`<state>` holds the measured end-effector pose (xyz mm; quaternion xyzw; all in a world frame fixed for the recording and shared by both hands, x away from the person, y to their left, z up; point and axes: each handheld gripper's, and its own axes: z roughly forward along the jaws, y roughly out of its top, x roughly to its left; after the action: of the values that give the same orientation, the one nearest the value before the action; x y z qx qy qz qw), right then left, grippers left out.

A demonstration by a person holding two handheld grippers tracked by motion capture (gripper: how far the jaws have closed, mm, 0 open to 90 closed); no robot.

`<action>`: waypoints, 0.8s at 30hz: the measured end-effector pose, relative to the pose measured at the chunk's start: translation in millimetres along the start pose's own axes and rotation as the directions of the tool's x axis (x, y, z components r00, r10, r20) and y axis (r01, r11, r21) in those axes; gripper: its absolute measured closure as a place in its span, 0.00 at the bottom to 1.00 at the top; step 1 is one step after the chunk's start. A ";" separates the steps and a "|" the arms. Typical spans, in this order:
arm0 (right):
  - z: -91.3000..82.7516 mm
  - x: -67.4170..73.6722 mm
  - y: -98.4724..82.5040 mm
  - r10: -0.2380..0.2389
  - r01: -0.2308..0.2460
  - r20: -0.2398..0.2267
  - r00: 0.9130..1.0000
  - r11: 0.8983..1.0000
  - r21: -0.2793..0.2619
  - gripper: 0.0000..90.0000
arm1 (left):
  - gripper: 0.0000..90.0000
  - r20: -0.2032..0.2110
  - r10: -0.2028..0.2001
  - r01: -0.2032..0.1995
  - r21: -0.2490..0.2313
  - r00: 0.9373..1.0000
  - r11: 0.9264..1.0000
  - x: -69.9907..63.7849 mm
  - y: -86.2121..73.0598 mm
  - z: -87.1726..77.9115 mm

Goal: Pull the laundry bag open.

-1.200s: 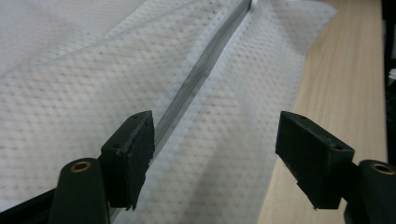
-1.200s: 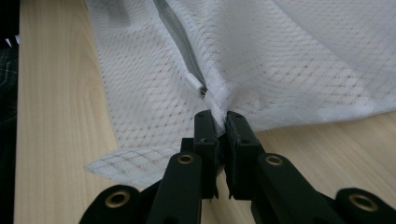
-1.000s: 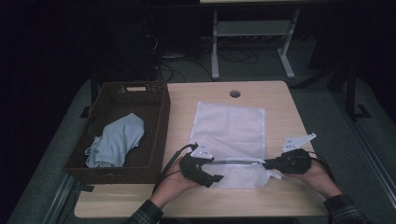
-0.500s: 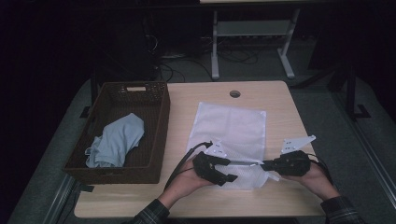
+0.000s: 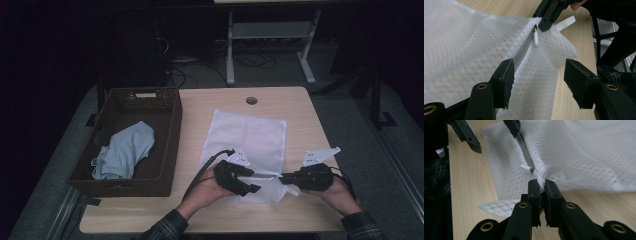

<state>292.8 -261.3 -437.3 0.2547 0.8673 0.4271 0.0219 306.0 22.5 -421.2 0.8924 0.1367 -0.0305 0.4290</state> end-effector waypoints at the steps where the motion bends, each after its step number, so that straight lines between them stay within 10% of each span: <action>1: 0.4 0.3 0.5 -0.005 0.005 -0.002 1.000 1.000 -0.002 0.93 | 0.46 0.001 0.005 -0.005 0.004 1.000 1.000 0.0 1.1 1.2; 24: 2.9 5.3 8.3 -0.037 0.036 -0.041 0.998 0.999 -0.026 0.93 | 0.53 0.077 0.033 -0.036 0.038 0.997 0.999 -6.3 11.9 32.6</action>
<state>292.4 -252.5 -431.9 0.2295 0.8668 0.4425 0.0151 305.2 -11.2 -431.6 0.9011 0.1043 -0.0598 0.4166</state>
